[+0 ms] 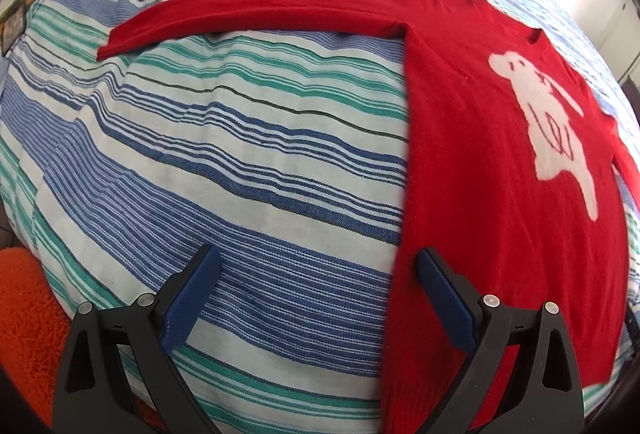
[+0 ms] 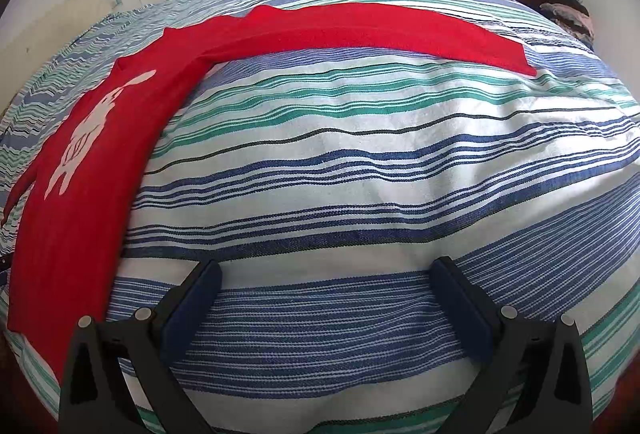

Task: Fold small clothes

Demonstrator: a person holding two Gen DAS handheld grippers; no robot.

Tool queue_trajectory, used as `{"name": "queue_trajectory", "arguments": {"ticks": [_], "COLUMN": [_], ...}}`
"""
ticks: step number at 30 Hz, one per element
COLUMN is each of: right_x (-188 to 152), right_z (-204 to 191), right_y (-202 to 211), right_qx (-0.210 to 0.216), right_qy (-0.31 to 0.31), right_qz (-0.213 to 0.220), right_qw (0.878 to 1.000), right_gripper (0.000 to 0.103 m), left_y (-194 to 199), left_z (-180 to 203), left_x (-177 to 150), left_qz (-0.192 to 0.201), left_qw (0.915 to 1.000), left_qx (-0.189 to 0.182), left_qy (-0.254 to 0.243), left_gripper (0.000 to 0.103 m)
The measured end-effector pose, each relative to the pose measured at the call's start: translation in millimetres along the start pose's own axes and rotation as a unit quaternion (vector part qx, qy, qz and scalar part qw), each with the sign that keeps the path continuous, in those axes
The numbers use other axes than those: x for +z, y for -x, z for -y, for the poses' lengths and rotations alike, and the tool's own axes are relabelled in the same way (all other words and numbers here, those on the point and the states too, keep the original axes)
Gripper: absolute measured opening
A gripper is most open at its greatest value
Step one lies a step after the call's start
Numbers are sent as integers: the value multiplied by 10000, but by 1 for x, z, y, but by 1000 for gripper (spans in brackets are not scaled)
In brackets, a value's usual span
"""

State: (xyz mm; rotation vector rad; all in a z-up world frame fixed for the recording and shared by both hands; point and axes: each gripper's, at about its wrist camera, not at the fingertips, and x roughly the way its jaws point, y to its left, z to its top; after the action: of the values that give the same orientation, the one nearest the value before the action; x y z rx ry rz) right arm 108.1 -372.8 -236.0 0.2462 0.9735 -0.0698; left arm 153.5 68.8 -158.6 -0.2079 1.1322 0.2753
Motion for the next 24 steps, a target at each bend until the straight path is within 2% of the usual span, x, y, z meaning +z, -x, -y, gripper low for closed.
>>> {"name": "queue_trajectory", "arguments": {"ticks": [24], "right_x": [-1], "right_z": [-2], "right_y": [1], "right_qx": [-88], "right_qy": [25], "right_qz": [100], "right_qw": [9999], "right_gripper": [103], "left_y": [-1], "left_z": [1], "left_x": [0], "left_qz": [15], "left_qw": [10000], "left_qx": [1], "left_qy": [48], "left_gripper": [99]}}
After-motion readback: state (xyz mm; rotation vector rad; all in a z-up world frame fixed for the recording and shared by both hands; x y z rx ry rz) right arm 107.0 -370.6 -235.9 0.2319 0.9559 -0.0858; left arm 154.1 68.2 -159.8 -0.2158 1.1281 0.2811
